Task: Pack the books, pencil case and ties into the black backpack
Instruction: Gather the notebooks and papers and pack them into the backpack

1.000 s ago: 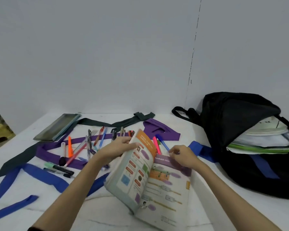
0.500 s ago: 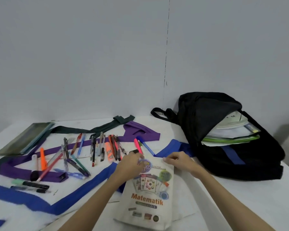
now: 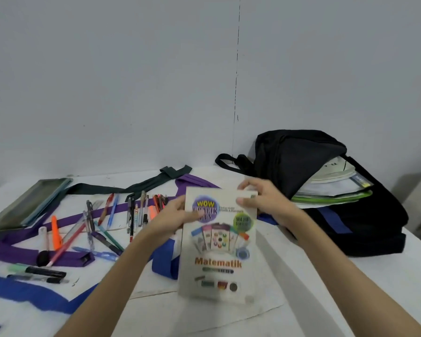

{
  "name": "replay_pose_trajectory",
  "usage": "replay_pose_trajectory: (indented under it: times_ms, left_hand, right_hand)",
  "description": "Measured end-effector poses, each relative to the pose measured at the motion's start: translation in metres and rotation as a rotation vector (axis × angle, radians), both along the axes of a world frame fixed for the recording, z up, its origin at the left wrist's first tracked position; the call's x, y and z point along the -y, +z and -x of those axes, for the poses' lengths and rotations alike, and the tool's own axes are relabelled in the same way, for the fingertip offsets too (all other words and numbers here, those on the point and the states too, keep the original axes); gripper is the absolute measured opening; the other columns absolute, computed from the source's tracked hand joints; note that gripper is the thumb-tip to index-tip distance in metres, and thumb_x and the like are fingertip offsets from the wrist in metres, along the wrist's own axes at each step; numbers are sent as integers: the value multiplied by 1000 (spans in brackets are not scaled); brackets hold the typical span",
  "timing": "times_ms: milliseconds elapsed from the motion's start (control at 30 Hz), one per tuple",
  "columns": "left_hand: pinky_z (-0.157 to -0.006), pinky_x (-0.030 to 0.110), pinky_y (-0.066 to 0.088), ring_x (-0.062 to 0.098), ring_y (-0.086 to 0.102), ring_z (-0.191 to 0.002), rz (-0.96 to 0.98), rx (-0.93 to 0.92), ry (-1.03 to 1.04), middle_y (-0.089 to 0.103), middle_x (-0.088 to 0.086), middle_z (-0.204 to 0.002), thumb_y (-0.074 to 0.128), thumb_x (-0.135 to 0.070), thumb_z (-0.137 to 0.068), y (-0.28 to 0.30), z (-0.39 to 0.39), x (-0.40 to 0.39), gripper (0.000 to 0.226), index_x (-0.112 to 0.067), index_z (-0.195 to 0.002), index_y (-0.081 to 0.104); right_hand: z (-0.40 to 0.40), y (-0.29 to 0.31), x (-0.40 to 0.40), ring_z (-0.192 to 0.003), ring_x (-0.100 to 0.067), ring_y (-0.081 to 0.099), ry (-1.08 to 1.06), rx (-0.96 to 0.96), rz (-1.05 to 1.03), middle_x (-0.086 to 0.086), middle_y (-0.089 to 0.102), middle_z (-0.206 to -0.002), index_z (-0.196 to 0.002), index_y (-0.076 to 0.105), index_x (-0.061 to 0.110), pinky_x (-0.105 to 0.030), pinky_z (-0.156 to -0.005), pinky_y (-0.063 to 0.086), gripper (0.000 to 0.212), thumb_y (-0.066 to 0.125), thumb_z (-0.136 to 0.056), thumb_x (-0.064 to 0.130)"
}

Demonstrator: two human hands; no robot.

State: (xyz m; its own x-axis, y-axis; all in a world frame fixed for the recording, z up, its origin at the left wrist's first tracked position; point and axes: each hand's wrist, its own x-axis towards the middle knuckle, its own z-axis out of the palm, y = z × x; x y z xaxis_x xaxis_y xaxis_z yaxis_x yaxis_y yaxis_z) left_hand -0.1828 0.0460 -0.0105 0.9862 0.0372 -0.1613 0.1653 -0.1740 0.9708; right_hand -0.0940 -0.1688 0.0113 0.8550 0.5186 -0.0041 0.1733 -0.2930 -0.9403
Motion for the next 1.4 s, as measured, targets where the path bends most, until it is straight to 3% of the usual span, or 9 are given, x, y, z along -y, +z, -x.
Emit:
replay_pose_trajectory:
  times_ms: [233, 433, 533, 633, 833, 1033, 1100, 1200, 1400]
  left_hand:
    - [-71, 24, 56, 19, 69, -92, 82, 226, -96, 69, 11, -107, 64, -11, -84, 19, 0, 28, 31, -8, -114, 58]
    - [-75, 22, 56, 8, 69, -90, -156, 219, -161, 74, -7, -94, 70, -14, -83, -5, -8, 39, 23, -26, -102, 68]
    - [-70, 21, 55, 3, 68, -80, -338, 287, -180, 73, -9, -83, 75, -12, -77, 5, -24, 41, 24, -31, -90, 70]
    - [-76, 38, 57, 18, 69, -83, -464, 303, -140, 73, 4, -86, 80, -19, -71, 25, -42, 56, 22, -18, -92, 73]
    - [-86, 12, 45, -2, 57, -106, -238, 575, 48, 63, -13, -115, 72, -52, -74, 42, -81, 88, 49, -30, -116, 59]
    - [-84, 29, 41, 16, 55, -103, 157, 185, 310, 59, 3, -120, 36, -33, -102, 11, -132, 125, 35, -16, -124, 56]
    - [-75, 26, 45, 15, 58, -96, 59, 88, 190, 63, 0, -110, 42, -35, -100, 3, -144, 135, 34, -12, -119, 57]
    - [-87, 28, 50, 15, 61, -101, -104, -8, -40, 65, 1, -112, 60, -31, -92, -13, -159, 160, 35, -11, -120, 58]
    - [-82, 34, 49, 28, 61, -100, 277, 4, 304, 63, 16, -118, 53, -14, -96, 20, -202, 148, 31, -2, -124, 56]
  right_hand:
    - [12, 64, 18, -85, -16, 62, 151, 265, 265, -7, 68, -93, -90, 64, 22, -29, -82, 50, 22, 70, -77, 6]
    - [39, 69, 5, -68, -17, 49, 132, 560, 891, 3, 53, -72, -67, 51, 20, -24, -54, 36, 17, 65, -76, 24]
    - [50, 64, -8, -75, -22, 49, 173, 762, 1012, 1, 53, -80, -81, 54, 18, -26, -54, 29, 12, 60, -83, 29]
    - [38, 65, 9, -82, -20, 54, 115, 613, 798, 1, 62, -91, -100, 62, 21, -30, -66, 42, 17, 62, -84, 26]
    - [8, 80, 95, -68, -11, 69, -136, 314, 166, 2, 72, -77, -85, 65, 14, -25, -59, 55, 8, 70, -83, 8]
    - [-30, 83, 193, -53, -6, 66, -555, 187, -306, 5, 70, -63, -82, 66, 12, -19, -48, 52, 16, 68, -77, -3]
    - [-45, 80, 215, -52, -11, 67, -642, 146, -440, 1, 71, -63, -84, 64, 10, -23, -46, 54, 15, 67, -77, -4]
    - [-71, 69, 240, -55, -17, 68, -695, 48, -557, -2, 72, -64, -87, 63, 8, -27, -50, 56, 14, 66, -78, -3]
    - [-115, 46, 271, -56, -26, 69, -496, -184, -388, -15, 73, -74, -98, 63, 0, -34, -51, 58, 19, 64, -81, 9]
